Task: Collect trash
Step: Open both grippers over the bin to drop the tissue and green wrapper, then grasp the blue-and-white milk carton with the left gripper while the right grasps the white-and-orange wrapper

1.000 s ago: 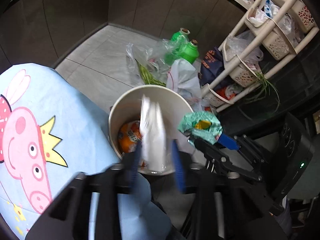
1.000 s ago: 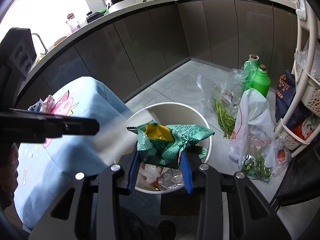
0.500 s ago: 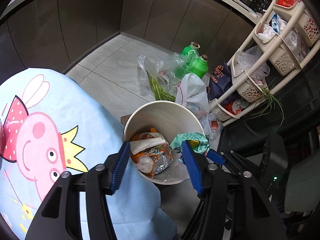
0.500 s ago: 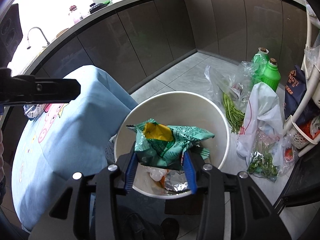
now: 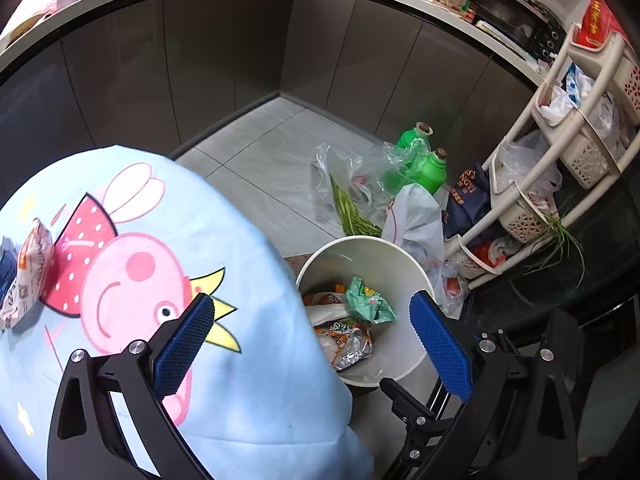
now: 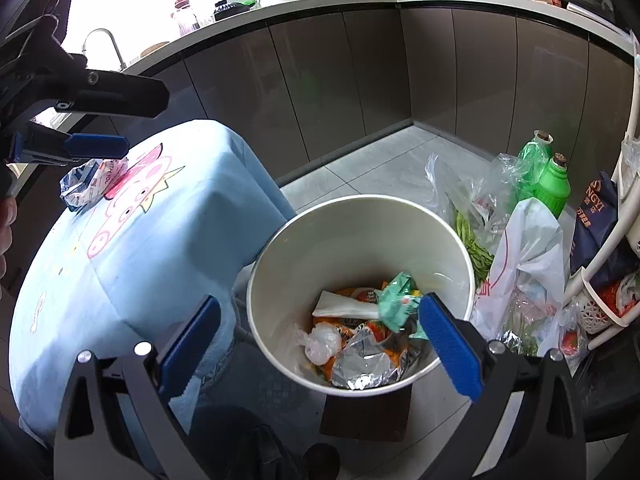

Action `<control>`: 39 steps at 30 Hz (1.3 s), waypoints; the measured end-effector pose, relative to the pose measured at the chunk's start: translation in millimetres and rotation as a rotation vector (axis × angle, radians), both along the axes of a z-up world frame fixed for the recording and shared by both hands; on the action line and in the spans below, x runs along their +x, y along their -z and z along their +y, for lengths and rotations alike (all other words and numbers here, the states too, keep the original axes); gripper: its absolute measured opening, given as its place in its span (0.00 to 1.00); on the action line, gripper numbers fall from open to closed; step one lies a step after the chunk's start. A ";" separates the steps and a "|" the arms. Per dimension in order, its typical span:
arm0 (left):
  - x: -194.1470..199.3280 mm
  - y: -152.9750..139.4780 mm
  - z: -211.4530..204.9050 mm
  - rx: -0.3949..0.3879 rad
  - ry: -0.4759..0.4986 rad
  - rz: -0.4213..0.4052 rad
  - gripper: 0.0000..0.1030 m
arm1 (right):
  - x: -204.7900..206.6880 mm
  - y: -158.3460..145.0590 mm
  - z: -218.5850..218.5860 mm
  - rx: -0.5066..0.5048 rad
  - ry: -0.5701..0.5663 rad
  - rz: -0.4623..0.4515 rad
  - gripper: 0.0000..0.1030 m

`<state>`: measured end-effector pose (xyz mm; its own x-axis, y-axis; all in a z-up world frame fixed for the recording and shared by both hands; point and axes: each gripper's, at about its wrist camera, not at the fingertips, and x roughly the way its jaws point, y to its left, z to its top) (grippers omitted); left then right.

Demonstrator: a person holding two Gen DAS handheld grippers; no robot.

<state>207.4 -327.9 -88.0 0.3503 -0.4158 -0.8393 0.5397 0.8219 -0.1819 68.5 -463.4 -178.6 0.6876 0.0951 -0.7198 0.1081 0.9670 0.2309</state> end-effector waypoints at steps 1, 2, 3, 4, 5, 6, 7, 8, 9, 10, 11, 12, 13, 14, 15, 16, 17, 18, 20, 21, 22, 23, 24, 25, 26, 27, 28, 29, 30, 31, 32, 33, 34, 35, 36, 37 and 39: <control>-0.5 -0.4 1.0 0.001 -0.003 0.002 0.92 | -0.4 -0.9 1.5 0.000 -0.002 0.001 0.97; -1.2 -1.0 3.1 0.003 -0.006 0.002 0.92 | -0.9 -1.9 3.5 -0.001 -0.003 0.003 0.97; -1.1 -1.6 3.5 0.004 -0.006 0.002 0.92 | -1.0 -3.0 4.6 0.000 -0.003 0.004 0.97; -1.9 -2.3 5.1 0.004 -0.006 0.003 0.92 | -0.7 -4.8 5.9 0.003 -0.004 0.005 0.97; -2.4 -3.0 7.0 0.006 -0.006 0.002 0.92 | -0.7 -6.9 6.9 0.003 -0.006 0.003 0.97; -3.4 -4.5 9.0 0.007 -0.006 0.001 0.92 | -0.8 -9.5 8.7 0.002 -0.008 0.001 0.97; -4.3 -6.4 12.1 0.006 -0.006 -0.001 0.92 | -0.6 -13.4 10.9 -0.001 -0.013 -0.002 0.97; -5.7 -9.6 15.6 0.002 -0.009 -0.005 0.92 | -0.5 -18.2 13.7 -0.004 -0.019 -0.007 0.97; -6.6 -12.1 18.2 -0.002 -0.013 -0.009 0.92 | -0.6 -22.0 16.3 -0.008 -0.023 -0.012 0.97; -7.9 -14.9 21.9 -0.007 -0.018 -0.011 0.92 | -0.7 -28.0 19.8 -0.016 -0.030 -0.020 0.97; -9.0 -18.6 26.4 -0.011 -0.024 -0.012 0.92 | -0.8 -34.4 23.5 -0.025 -0.037 -0.030 0.97; -10.4 -23.1 31.6 -0.016 -0.032 -0.015 0.92 | -1.0 -39.4 26.0 -0.031 -0.042 -0.038 0.97; -12.0 -28.2 37.6 -0.021 -0.041 -0.020 0.92 | -1.0 -47.3 30.5 -0.038 -0.049 -0.050 0.97; -14.0 -33.4 44.1 -0.025 -0.050 -0.030 0.92 | -0.6 -53.5 33.6 -0.042 -0.055 -0.060 0.97; -16.6 -38.3 51.2 -0.027 -0.060 -0.040 0.92 | -0.6 -59.6 37.5 -0.045 -0.061 -0.070 0.97; -19.0 -42.5 58.5 -0.025 -0.070 -0.050 0.92 | -0.6 -66.5 42.1 -0.049 -0.067 -0.080 0.97; -21.6 -47.8 67.8 -0.019 -0.085 -0.061 0.92 | -0.7 -73.3 47.2 -0.051 -0.075 -0.090 0.97; -23.4 -51.6 75.3 -0.017 -0.097 -0.067 0.92 | -0.9 -78.3 51.1 -0.053 -0.081 -0.098 0.97; -27.9 -60.3 96.3 -0.016 -0.135 -0.080 0.92 | -0.7 -90.6 61.9 -0.057 -0.098 -0.118 0.97; -29.9 -63.9 106.3 -0.020 -0.150 -0.085 0.92 | 0.2 -96.8 69.1 -0.060 -0.110 -0.125 0.97; -31.0 -66.8 115.6 -0.022 -0.167 -0.089 0.92 | 1.0 -101.5 75.5 -0.065 -0.120 -0.131 0.97; -32.9 -69.7 127.8 -0.018 -0.190 -0.094 0.92 | 1.7 -105.2 80.6 -0.069 -0.128 -0.136 0.97; -34.0 -71.8 138.4 -0.009 -0.210 -0.100 0.92 | 2.5 -108.9 87.2 -0.074 -0.140 -0.141 0.97; -35.2 -73.5 148.2 0.001 -0.230 -0.106 0.92 | 3.6 -113.0 94.9 -0.079 -0.153 -0.147 0.97; -36.1 -75.4 158.8 0.010 -0.254 -0.113 0.92 | 5.2 -116.0 102.1 -0.083 -0.163 -0.151 0.97; -36.1 -77.5 170.4 0.011 -0.273 -0.116 0.92 | 7.2 -119.2 110.2 -0.084 -0.174 -0.156 0.97; -35.4 -78.4 179.5 0.009 -0.288 -0.116 0.92 | 8.3 -121.1 116.1 -0.084 -0.176 -0.158 0.97; -34.9 -79.4 190.9 0.005 -0.310 -0.114 0.92 | 9.9 -123.0 123.2 -0.083 -0.180 -0.158 0.97; -34.7 -80.2 201.0 0.001 -0.328 -0.114 0.92 | 12.2 -124.5 129.7 -0.078 -0.191 -0.155 0.97; -34.2 -81.0 210.4 -0.003 -0.344 -0.114 0.92 | 15.0 -125.8 137.5 -0.071 -0.205 -0.152 0.97; -33.5 -81.8 218.8 -0.006 -0.359 -0.116 0.92 | 17.8 -127.1 145.9 -0.070 -0.215 -0.149 0.97; -32.8 -82.6 228.2 -0.008 -0.375 -0.120 0.92 | 19.5 -128.0 152.7 -0.074 -0.221 -0.147 0.97; -32.2 -82.8 236.2 -0.008 -0.388 -0.122 0.92 | 22.4 -128.9 161.3 -0.080 -0.229 -0.142 0.97; -30.6 -82.8 244.9 -0.010 -0.401 -0.124 0.92 | 25.9 -129.4 169.5 -0.084 -0.234 -0.135 0.97; -28.7 -82.5 251.3 -0.011 -0.409 -0.125 0.92 | 28.9 -129.6 176.7 -0.086 -0.236 -0.127 0.97; -26.7 -81.9 258.4 -0.010 -0.419 -0.128 0.92 | 34.1 -130.3 185.3 -0.080 -0.242 -0.120 0.97; -22.2 -80.3 270.1 -0.001 -0.439 -0.135 0.92 | 43.0 -130.4 195.9 -0.061 -0.260 -0.114 0.97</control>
